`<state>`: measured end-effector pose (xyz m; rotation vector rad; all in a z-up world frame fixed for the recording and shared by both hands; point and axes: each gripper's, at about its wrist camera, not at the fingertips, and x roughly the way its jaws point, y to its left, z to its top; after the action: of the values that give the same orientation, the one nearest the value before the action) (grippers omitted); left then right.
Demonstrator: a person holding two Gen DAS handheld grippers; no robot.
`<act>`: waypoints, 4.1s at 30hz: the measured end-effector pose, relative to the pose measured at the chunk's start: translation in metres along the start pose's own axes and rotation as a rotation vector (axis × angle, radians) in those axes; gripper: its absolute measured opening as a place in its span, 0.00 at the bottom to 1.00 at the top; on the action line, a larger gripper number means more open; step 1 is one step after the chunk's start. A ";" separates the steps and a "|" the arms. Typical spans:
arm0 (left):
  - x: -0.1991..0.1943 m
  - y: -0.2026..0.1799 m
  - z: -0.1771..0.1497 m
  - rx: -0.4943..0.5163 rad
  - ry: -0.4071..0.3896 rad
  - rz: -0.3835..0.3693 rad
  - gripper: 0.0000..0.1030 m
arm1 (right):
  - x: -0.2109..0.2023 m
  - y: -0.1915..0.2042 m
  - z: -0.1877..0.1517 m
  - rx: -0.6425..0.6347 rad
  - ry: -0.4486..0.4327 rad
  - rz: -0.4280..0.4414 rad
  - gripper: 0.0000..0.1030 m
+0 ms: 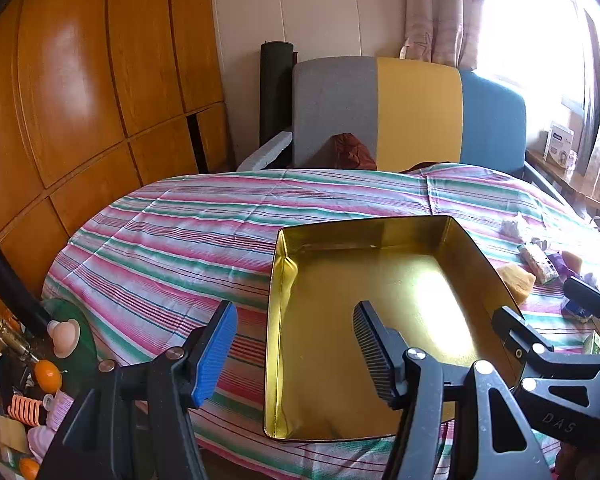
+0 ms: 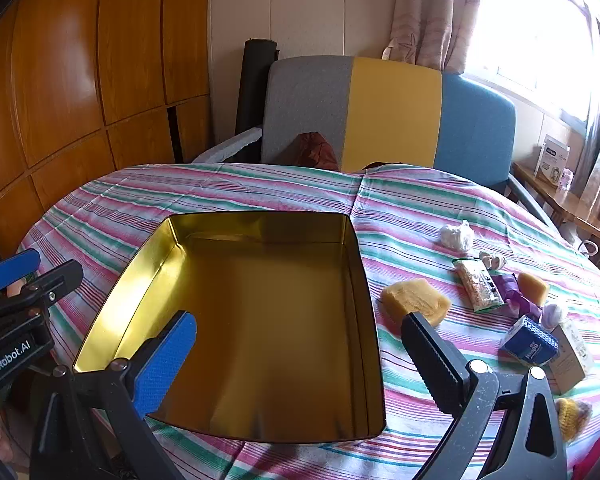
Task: Organize objects
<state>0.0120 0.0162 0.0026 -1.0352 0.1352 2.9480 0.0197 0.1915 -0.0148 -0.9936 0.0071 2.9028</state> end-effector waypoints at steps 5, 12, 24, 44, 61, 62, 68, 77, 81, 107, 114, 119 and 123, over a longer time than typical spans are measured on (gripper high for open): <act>-0.002 -0.003 -0.001 0.004 0.001 -0.012 0.60 | -0.002 -0.004 0.001 0.006 -0.003 -0.004 1.00; -0.002 -0.007 -0.001 0.000 0.018 -0.063 0.60 | -0.004 -0.011 0.000 0.015 -0.010 -0.009 1.00; 0.002 -0.015 0.000 -0.018 0.074 -0.195 0.60 | -0.009 -0.033 -0.001 0.045 -0.019 -0.036 1.00; 0.002 -0.059 0.001 0.142 0.064 -0.220 0.61 | -0.018 -0.104 -0.008 0.171 0.000 -0.131 1.00; 0.033 -0.087 -0.002 0.181 0.277 -0.365 0.71 | -0.038 -0.254 -0.034 0.435 0.010 -0.279 1.00; 0.033 -0.091 0.000 0.188 0.287 -0.394 0.71 | -0.038 -0.263 -0.037 0.456 0.007 -0.291 1.00; 0.026 -0.133 0.026 0.301 0.235 -0.522 0.71 | -0.038 -0.302 -0.060 0.627 -0.006 -0.272 1.00; 0.068 -0.240 0.049 0.586 0.271 -0.605 0.70 | -0.040 -0.309 -0.061 0.691 -0.038 -0.192 1.00; 0.096 -0.272 0.046 0.659 0.312 -0.581 0.71 | -0.039 -0.314 -0.062 0.719 -0.038 -0.167 1.00; 0.098 -0.259 0.039 0.552 0.324 -0.660 0.61 | -0.025 -0.309 -0.060 0.688 0.030 -0.107 1.00; 0.062 -0.217 0.032 0.492 0.270 -0.653 0.61 | -0.010 -0.295 -0.070 0.667 0.173 -0.114 0.71; 0.064 -0.164 0.033 0.399 0.272 -0.593 0.61 | -0.001 -0.270 -0.084 0.601 0.303 -0.154 0.63; 0.088 -0.117 0.039 0.283 0.305 -0.500 0.61 | 0.015 -0.265 -0.097 0.580 0.405 -0.207 0.55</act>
<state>-0.0764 0.1353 -0.0307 -1.2465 0.2462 2.2441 0.0862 0.4545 -0.0957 -1.3230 0.6765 2.2484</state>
